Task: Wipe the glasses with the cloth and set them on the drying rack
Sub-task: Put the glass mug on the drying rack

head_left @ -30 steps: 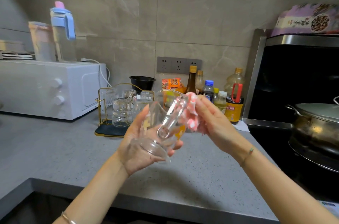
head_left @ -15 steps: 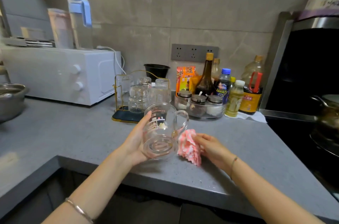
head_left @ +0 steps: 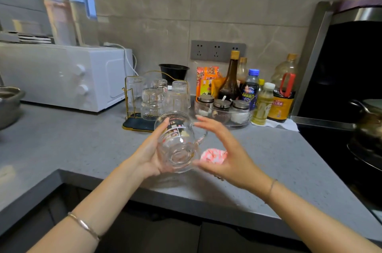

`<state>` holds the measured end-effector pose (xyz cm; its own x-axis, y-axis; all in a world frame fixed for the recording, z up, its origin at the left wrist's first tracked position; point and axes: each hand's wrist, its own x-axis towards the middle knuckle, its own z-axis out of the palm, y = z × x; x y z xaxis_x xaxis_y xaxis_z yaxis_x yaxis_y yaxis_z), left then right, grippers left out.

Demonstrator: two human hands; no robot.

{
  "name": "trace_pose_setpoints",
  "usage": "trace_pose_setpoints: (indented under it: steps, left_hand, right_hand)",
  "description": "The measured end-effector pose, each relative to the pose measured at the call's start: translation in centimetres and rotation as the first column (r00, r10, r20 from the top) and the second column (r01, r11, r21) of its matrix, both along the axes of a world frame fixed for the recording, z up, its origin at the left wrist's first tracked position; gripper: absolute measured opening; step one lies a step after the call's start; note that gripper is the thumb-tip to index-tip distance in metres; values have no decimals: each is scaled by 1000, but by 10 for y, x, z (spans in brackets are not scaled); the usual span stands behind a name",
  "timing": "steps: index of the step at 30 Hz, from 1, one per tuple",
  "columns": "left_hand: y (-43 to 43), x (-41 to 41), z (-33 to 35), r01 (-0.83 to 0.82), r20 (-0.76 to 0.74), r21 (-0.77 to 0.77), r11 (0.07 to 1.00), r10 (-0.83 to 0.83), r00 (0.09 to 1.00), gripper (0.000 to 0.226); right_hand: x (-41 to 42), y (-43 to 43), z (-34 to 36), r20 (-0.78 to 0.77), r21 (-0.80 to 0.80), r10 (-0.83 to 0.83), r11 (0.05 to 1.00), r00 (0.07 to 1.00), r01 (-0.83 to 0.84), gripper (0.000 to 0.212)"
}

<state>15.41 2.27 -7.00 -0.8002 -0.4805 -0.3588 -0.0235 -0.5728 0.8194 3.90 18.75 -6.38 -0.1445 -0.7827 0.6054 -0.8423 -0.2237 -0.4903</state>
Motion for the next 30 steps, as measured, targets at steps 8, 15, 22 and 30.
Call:
trace_pose_setpoints:
  steps: [8, 15, 22, 30]
  left_hand:
    - [-19, 20, 8, -99, -136, 202, 974, 128, 982, 79]
    - [-44, 37, 23, -292, -265, 295, 910, 371, 890, 91]
    - [-89, 70, 36, -205, -376, 218, 954, 276, 885, 90]
    - [-137, 81, 46, -173, -452, 226, 959, 261, 853, 84]
  right_hand:
    - [35, -45, 7, -293, -85, -185, 982, 938, 167, 83]
    - [75, -107, 43, -42, -67, -236, 970, 971, 233, 85]
    - [68, -144, 96, -149, 51, -111, 991, 983, 120, 73]
    - [60, -196, 170, -279, 323, 200, 941, 939, -104, 68]
